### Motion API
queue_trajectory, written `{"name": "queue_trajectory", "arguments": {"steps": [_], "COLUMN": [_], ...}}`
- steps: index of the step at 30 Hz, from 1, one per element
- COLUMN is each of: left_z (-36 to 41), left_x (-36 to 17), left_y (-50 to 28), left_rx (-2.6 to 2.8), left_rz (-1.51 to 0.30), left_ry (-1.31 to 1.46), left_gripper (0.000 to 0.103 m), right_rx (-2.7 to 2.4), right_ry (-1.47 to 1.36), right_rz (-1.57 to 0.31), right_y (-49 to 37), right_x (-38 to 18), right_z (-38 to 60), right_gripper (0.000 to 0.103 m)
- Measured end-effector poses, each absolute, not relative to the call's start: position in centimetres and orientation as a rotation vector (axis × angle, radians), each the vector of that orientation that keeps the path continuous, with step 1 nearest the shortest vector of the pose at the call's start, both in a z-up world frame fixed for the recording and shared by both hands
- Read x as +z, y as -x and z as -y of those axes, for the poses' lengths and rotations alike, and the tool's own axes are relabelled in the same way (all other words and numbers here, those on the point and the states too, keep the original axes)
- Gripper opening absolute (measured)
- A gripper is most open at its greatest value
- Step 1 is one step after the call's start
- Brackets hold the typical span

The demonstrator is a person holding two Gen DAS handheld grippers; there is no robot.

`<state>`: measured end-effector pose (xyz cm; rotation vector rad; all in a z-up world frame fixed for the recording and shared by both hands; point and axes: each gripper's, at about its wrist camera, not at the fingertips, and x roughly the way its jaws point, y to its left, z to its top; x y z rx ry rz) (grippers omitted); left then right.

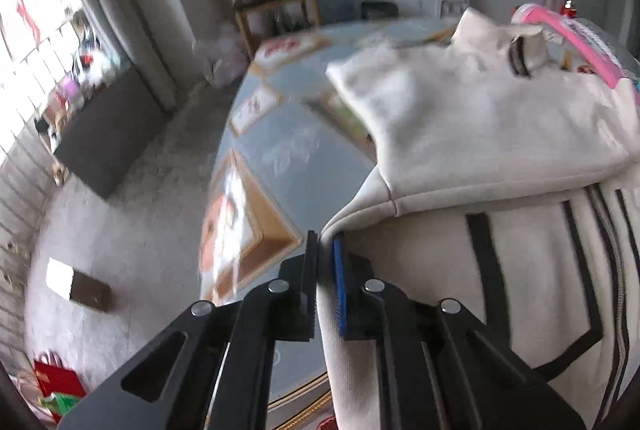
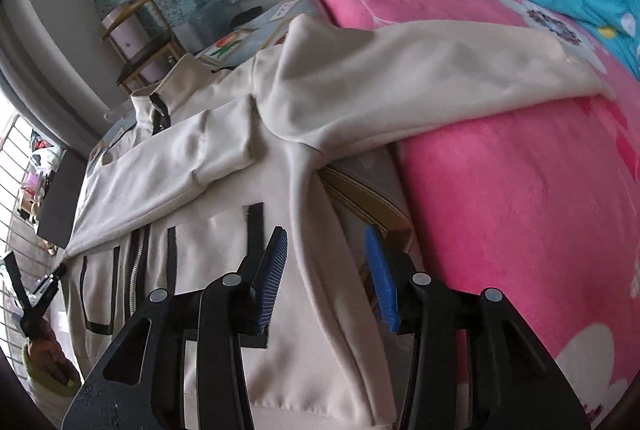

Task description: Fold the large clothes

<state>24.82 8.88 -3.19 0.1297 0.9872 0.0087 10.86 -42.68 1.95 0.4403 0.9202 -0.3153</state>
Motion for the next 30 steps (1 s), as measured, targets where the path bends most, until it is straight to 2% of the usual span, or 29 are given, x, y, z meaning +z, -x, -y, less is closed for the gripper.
{"name": "queue_trajectory", "arguments": {"steps": [7, 10, 14, 17, 22, 30], "left_z": [-9.6, -10.3, -11.6, -12.7, -12.6, -11.5], "left_x": [-3.5, -2.6, -1.1, -0.6, -1.9, -3.4], "left_y": [-25.0, -24.0, -21.3, -17.8, -13.2, -8.8], "left_rx": [-0.015, -0.025, -0.032, -0.101, -0.16, -0.136], "left_rz": [-1.013, -1.008, -1.008, -1.055, -1.15, -1.16], "left_ry": [-0.087, -0.09, -0.054, 0.07, 0.205, 0.228], "left_gripper": [0.012, 0.026, 0.028, 0.032, 0.034, 0.034], "right_rx": [-0.313, -0.301, -0.282, -0.275, -0.285, -0.289], "right_ry": [-0.437, -0.432, -0.43, -0.432, -0.428, -0.393], "right_rz": [-0.921, -0.927, -0.948, -0.973, -1.014, -1.069], "right_y": [-11.0, -10.8, -9.8, -8.4, -5.3, -1.0], "right_x": [1.6, 1.4, 1.0, 0.4, -0.3, -1.2], "right_z": [42.6, 42.5, 41.9, 41.3, 40.1, 37.8], "right_gripper": [0.041, 0.041, 0.045, 0.048, 0.049, 0.049]}}
